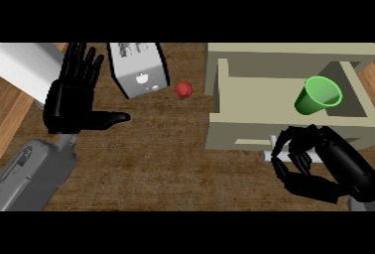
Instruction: Pick up the cup, place it into the drawer and close the drawer
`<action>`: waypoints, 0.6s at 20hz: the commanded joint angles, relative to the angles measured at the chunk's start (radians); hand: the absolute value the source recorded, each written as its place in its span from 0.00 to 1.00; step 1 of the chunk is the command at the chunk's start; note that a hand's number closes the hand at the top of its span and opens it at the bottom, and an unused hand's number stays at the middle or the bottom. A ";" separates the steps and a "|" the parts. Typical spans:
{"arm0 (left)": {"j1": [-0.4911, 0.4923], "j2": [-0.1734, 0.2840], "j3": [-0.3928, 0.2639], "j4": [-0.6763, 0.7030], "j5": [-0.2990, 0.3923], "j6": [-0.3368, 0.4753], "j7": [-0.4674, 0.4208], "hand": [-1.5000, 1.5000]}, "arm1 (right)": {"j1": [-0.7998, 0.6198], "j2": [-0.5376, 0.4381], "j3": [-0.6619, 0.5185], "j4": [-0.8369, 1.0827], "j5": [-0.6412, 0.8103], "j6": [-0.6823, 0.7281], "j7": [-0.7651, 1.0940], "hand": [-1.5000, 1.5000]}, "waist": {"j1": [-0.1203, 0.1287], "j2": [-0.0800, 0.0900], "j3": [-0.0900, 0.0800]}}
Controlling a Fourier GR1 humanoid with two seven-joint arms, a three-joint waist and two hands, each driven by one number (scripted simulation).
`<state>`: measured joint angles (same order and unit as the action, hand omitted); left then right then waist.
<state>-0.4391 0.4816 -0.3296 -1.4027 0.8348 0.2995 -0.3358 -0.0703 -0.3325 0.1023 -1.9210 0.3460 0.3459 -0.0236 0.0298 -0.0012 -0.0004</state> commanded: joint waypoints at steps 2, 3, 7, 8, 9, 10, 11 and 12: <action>0.134 0.046 0.035 -0.056 0.010 -0.081 -0.023 0.00 | -0.004 -0.003 0.124 0.142 0.262 -0.102 -0.122 1.00 | -0.005 0.002 0.001; 0.148 0.062 0.052 -0.097 0.016 -0.079 -0.002 0.00 | -0.072 0.002 0.112 0.198 0.266 -0.096 -0.088 1.00 | -0.003 0.002 0.001; 0.232 0.111 0.124 -0.118 0.036 -0.166 0.003 0.00 | -0.097 0.091 0.185 0.350 0.378 -0.208 -0.130 1.00 | -0.012 0.002 0.001; 0.241 0.121 0.159 -0.093 0.055 -0.211 -0.003 0.00 | -0.119 0.045 0.126 0.417 0.355 -0.195 -0.187 0.00 | -0.014 0.003 0.001; 0.239 0.114 0.174 -0.063 0.035 -0.223 -0.020 0.00 | -0.189 0.050 0.106 0.454 0.352 -0.171 -0.162 0.00 | -0.016 0.003 0.000; 0.251 0.082 0.146 -0.117 0.020 -0.166 -0.011 0.00 | -0.224 0.093 0.125 0.570 0.386 -0.223 -0.184 0.00 | -0.009 0.004 0.001; 0.268 0.070 0.144 -0.087 -0.010 -0.206 -0.031 0.00 | -0.210 0.092 0.117 0.574 0.394 -0.229 -0.192 0.00 | -0.018 0.003 0.001; 0.324 0.054 0.126 -0.116 -0.032 -0.195 -0.069 0.00 | -0.167 0.087 0.156 0.555 0.438 -0.243 -0.180 0.00 | -0.017 0.002 0.001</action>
<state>-0.1969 0.5584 -0.2054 -1.4951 0.8425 0.1273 -0.3638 -0.2239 -0.2665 0.2297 -1.4772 0.7047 0.1544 -0.1804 0.0171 0.0011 0.0001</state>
